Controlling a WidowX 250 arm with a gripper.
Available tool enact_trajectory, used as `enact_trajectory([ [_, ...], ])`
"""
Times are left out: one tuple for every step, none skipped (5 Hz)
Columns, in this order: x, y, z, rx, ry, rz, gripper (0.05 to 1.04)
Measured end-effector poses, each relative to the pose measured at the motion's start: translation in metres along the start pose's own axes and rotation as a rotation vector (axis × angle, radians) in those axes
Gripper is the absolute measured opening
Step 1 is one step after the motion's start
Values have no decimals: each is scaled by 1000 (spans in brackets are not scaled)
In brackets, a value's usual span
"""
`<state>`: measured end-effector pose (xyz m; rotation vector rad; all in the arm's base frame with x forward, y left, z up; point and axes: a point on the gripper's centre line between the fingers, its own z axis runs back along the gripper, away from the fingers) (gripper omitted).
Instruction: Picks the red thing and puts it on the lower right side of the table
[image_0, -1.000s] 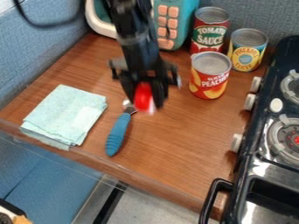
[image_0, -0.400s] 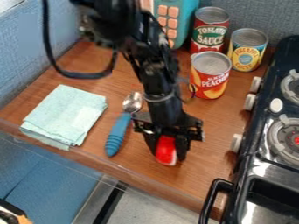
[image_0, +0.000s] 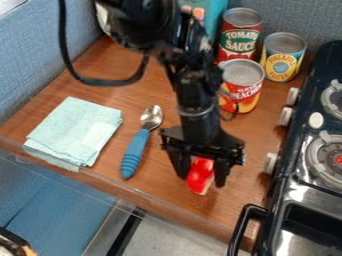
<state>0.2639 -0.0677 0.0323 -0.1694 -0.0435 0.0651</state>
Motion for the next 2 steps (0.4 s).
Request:
enact_trajectory([
  [2, -7, 30, 3, -14, 9, 1002],
  [-1, -11, 50, -6, -7, 22, 1000],
])
